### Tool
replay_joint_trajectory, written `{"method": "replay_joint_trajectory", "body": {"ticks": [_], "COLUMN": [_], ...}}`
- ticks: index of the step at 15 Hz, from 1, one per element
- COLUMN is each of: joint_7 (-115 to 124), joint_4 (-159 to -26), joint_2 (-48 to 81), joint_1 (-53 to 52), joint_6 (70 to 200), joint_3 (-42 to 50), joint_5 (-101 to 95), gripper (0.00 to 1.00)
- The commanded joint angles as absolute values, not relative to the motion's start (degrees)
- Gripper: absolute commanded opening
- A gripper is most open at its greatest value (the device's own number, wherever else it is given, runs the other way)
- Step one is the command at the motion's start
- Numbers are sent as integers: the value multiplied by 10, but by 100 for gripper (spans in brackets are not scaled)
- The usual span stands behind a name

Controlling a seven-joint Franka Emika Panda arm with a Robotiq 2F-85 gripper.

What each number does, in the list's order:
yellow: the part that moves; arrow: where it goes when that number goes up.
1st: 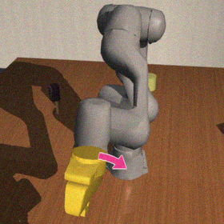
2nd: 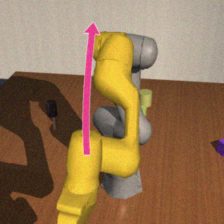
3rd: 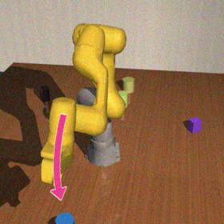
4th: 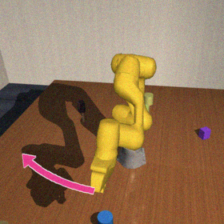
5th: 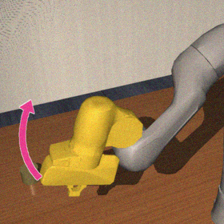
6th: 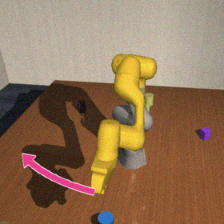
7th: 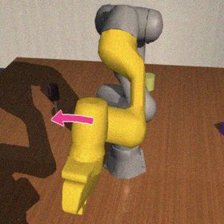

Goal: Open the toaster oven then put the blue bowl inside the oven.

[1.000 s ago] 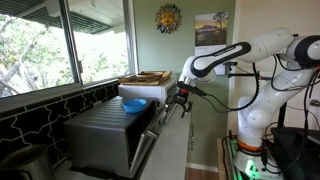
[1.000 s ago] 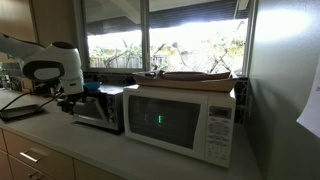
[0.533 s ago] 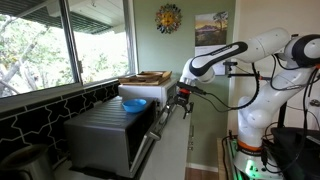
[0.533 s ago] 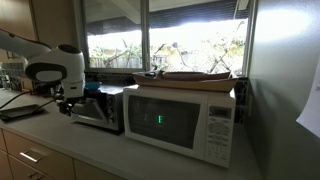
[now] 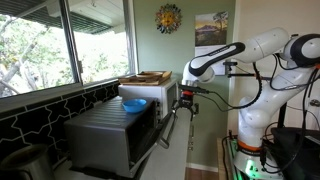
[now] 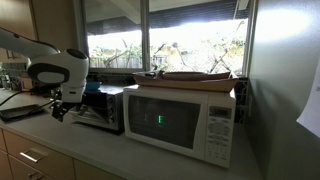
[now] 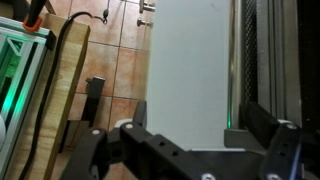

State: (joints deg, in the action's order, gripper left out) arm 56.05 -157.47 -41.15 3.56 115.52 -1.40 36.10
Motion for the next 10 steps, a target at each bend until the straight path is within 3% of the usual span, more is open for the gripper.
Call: {"method": "replay_joint_trajectory", "body": {"ticks": [1, 10], "joint_7": [567, 544], "joint_4": [-1575, -1577], "joint_2": [-395, -363], "joint_1": [71, 188], "joint_6": [1126, 1051], "joint_3": [-10, -66], "joint_5": [344, 354], "gripper": [100, 100]}}
